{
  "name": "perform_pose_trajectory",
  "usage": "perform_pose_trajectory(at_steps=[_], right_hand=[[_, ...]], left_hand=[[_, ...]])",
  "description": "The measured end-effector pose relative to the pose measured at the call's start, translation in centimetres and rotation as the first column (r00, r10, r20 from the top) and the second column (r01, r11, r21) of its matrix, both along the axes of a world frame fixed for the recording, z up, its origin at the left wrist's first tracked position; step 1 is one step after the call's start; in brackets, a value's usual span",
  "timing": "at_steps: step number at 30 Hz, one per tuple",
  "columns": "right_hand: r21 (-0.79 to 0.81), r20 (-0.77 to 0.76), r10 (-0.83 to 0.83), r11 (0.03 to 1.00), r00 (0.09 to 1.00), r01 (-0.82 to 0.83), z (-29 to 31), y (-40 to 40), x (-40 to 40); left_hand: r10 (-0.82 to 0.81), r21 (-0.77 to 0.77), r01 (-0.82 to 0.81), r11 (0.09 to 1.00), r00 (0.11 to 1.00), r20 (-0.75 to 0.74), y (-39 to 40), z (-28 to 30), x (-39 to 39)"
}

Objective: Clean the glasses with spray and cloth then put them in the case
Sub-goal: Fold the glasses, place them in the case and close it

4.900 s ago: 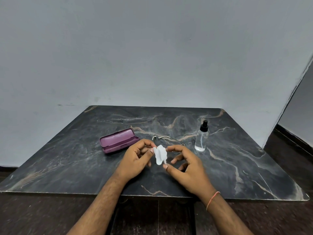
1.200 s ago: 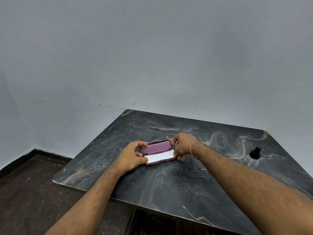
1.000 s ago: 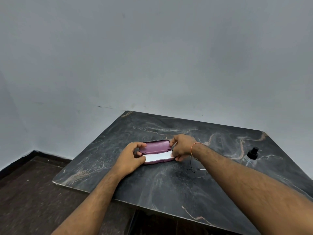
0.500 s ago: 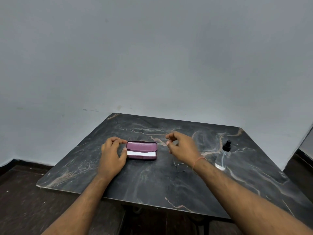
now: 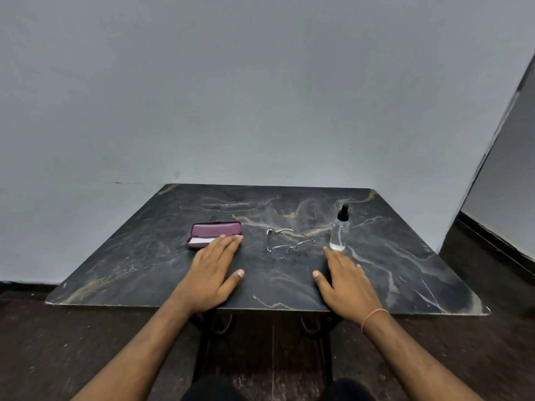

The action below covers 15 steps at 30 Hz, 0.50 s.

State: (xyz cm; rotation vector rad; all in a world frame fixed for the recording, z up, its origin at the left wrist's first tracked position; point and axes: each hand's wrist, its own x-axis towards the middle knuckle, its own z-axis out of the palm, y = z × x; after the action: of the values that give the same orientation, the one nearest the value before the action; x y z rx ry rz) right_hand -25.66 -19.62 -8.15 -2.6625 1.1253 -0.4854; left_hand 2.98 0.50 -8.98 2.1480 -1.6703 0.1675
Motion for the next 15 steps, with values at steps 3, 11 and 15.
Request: perform_pose_trajectory(at_steps=[3, 11, 15], right_hand=[[0.017, -0.085, 0.014, 1.0, 0.996, -0.013, 0.1, 0.0, 0.2], [0.051, -0.209, 0.035, 0.998, 0.977, -0.025, -0.1, -0.4, 0.7], [0.033, -0.212, 0.03, 0.999, 0.977, -0.023, -0.6, -0.6, 0.9]], left_hand=[[-0.001, 0.162, -0.003, 0.987, 1.0, 0.025, -0.9, -0.7, -2.0], [0.108, 0.273, -0.112, 0.956, 0.994, 0.03, -1.6, -1.1, -3.7], [0.111, 0.273, -0.113, 0.955, 0.994, 0.024, -1.5, -0.9, -3.8]])
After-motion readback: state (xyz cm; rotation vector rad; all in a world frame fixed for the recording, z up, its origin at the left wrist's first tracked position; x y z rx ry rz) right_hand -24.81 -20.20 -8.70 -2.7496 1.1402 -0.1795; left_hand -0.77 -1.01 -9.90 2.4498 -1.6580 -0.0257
